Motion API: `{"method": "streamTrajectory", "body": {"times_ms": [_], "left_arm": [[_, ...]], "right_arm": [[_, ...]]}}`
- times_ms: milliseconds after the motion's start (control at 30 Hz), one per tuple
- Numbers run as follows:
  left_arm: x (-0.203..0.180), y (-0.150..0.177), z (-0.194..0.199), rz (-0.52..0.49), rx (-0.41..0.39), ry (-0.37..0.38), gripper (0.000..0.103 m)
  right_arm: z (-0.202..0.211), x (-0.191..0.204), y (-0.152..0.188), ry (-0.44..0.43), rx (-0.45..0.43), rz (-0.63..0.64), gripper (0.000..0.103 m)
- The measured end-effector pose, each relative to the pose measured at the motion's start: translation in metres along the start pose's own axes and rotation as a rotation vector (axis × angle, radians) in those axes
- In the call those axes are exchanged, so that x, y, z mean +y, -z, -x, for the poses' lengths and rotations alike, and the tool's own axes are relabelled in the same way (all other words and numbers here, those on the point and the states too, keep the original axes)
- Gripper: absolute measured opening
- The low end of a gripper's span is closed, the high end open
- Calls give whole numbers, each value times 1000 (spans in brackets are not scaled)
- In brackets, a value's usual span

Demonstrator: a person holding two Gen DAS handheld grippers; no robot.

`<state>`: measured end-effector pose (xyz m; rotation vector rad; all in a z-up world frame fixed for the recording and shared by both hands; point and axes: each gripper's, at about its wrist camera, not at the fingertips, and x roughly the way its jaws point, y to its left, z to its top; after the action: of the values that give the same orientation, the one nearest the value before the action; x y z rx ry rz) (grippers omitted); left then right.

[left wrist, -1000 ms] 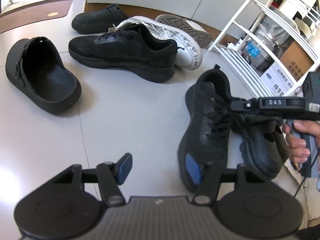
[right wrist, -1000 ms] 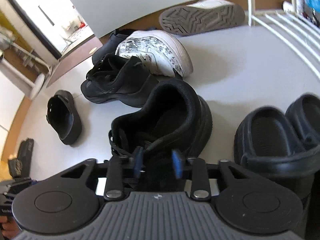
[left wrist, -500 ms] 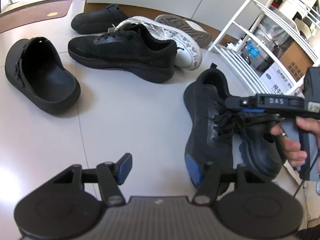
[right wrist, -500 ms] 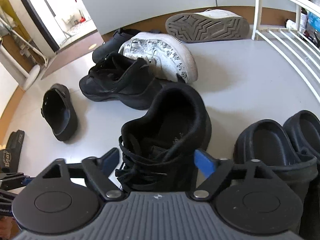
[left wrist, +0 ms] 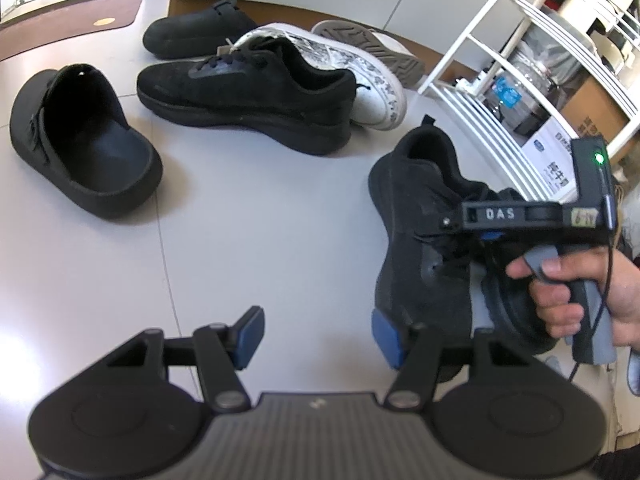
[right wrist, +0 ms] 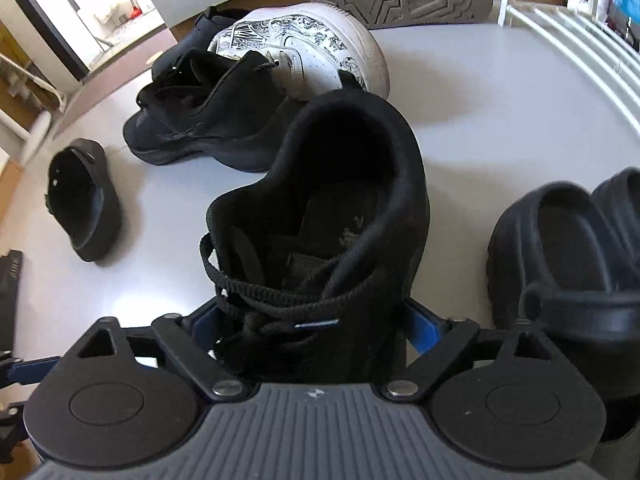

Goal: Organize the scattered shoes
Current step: 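Open the right gripper to release the sneaker beside the clogs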

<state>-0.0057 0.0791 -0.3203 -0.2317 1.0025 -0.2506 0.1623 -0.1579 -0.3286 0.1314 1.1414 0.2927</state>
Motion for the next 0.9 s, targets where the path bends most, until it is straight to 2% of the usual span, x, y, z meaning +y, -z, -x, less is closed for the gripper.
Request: {"method": "streamTrajectory", "body": {"times_ms": [733,900], "left_arm": [[-2,1,-1,0,6,6,62],[-1,2,-2,1,10,6,62]], "right_arm": [[26,-9,32,31,-17,81,77],[32,-13,38,45,-21,64,74]]}}
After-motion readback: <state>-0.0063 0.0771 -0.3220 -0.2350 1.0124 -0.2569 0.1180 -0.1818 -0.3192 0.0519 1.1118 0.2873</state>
